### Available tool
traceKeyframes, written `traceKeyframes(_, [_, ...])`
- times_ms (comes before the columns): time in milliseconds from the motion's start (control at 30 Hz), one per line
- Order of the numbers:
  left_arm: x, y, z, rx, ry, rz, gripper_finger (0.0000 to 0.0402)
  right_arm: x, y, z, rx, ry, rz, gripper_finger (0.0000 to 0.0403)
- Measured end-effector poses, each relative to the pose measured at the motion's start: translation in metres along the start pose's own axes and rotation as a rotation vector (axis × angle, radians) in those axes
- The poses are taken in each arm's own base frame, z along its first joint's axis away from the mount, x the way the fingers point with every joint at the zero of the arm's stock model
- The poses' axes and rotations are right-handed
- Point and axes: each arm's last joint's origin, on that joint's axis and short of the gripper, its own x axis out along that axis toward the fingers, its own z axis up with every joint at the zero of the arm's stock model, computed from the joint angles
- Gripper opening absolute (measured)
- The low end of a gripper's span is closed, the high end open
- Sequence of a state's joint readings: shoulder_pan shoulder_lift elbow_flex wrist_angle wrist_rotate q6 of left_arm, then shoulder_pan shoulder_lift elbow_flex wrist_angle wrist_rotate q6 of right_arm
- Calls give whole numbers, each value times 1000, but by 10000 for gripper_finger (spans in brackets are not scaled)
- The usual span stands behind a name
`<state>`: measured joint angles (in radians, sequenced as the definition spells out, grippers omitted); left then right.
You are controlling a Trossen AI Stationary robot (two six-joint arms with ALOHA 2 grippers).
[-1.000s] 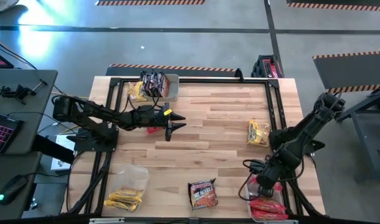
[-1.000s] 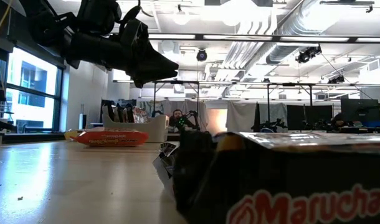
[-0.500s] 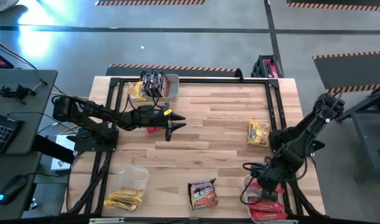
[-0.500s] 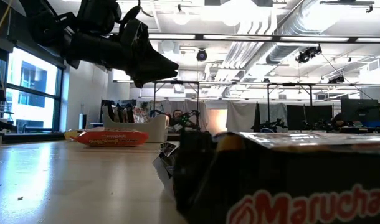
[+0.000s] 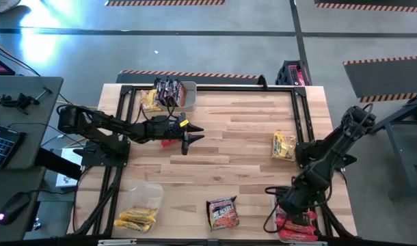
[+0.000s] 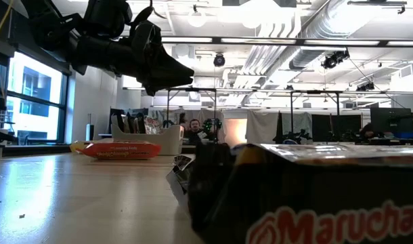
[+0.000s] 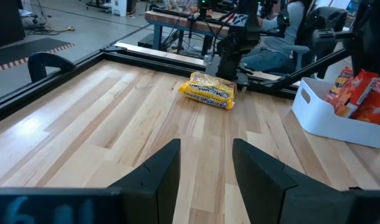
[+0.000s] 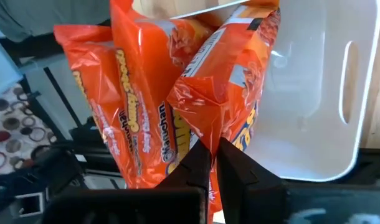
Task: Sort Maruchan noodles
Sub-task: Put the right orange noodle pack into the white bin
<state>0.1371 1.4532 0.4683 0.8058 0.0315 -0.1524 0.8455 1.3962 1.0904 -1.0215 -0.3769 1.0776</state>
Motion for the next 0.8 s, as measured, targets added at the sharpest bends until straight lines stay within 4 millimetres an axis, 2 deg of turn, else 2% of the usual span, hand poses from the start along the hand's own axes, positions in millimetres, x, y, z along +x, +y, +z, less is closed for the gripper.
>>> traceKeyframes(167, [0, 0, 0, 0, 0, 0, 135, -9, 8, 0, -21, 7, -20, 0])
traceKeyframes(333, [0, 0, 0, 0, 0, 0, 135, 0, 8, 5, 70, 4, -73, 16])
traceKeyframes(433, [0, 0, 0, 0, 0, 0, 135, 9, 9, 10, 112, 23, -103, 55])
traceKeyframes(667, [0, 0, 0, 0, 0, 0, 135, 23, 9, 18, 222, 60, -148, 177])
traceKeyframes(800, [0, 0, 0, 0, 0, -1, 135, 27, 9, 20, 263, 46, -168, 215])
